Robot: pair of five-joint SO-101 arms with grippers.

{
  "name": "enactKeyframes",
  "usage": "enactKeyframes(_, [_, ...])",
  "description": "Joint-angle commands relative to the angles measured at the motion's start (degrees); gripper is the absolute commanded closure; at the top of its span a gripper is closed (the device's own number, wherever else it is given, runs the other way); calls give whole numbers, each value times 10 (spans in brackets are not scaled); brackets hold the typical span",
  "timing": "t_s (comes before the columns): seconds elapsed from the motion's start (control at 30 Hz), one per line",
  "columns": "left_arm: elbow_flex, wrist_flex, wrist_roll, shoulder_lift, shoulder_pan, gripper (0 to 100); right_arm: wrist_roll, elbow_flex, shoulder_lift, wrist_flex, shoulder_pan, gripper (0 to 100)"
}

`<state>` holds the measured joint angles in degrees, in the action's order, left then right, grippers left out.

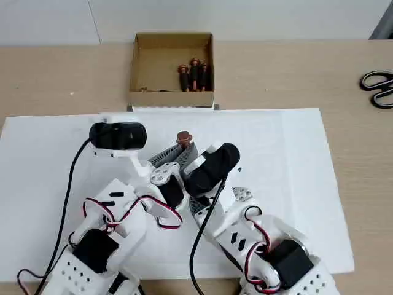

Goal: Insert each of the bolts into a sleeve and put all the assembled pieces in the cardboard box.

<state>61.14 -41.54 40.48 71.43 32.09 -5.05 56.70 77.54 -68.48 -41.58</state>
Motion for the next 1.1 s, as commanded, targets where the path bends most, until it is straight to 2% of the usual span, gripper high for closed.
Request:
enactKeyframes(0.0, [1, -22, -2, -1, 25, 994, 26, -47, 5, 8, 29, 995])
enactKeyframes(0.63, [-17, -27, -2, -1, 27, 994, 34, -44, 5, 5, 35, 995])
enactKeyframes(1.07, [-45, -28, -28, -1, 25, 994, 34, -30, 6, 9, 34, 995])
